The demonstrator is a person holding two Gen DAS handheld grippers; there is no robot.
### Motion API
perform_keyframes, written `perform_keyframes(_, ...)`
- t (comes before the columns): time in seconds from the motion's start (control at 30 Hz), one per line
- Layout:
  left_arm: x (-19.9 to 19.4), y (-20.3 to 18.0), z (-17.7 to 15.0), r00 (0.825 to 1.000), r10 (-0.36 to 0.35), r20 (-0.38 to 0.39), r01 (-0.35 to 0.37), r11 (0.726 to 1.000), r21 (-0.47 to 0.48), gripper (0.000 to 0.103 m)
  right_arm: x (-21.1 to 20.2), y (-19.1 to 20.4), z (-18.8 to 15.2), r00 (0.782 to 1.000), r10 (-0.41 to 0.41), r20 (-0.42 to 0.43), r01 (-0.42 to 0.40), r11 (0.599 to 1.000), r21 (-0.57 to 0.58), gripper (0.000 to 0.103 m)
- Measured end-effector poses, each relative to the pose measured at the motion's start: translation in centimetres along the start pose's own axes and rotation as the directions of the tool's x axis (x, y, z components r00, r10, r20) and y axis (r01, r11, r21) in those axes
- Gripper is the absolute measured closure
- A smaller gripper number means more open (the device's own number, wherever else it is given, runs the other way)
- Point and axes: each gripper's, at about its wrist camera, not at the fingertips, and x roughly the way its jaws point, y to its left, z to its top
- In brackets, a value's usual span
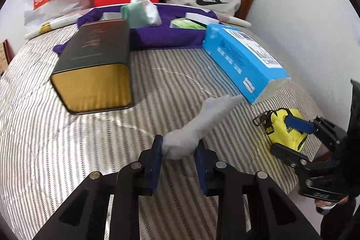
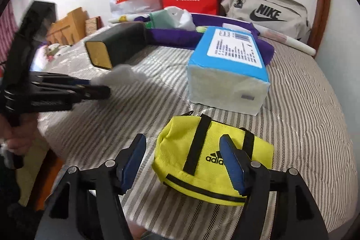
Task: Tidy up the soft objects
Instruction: 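Carry the white sock and yellow pouch over the purple towel with both tools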
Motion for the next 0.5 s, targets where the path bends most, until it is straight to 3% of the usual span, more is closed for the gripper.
perform_keyframes(0.03,-0.1,0.3,0.0,1.0,0.001,0.002,-0.001,1.0,-0.009,0.077,0.2,0.1,0.0,1.0,-0.023,0.001,0.023,1.0,-0.007,0.056)
perform_keyframes(0.07,-0.3,0.5,0.0,1.0,0.002,0.006,-0.002,1.0,-0.016,0.077,0.5,0.3,0.0,0.999,-0.037,-0.005,0.037,0.999,-0.017,0.057)
perform_keyframes(0.23,-1.1,1.7,0.0,1.0,0.017,0.025,-0.016,0.999,-0.049,0.077,0.0,0.4,0.1,0.999,-0.045,-0.008,0.044,0.999,-0.02,0.084)
perform_keyframes(0.5,-3.3,3.2,-0.2,0.997,0.037,0.068,-0.03,0.995,-0.099,0.077,-2.4,-0.5,1.0,1.0,-0.001,0.021,0.0,0.999,0.032,0.09)
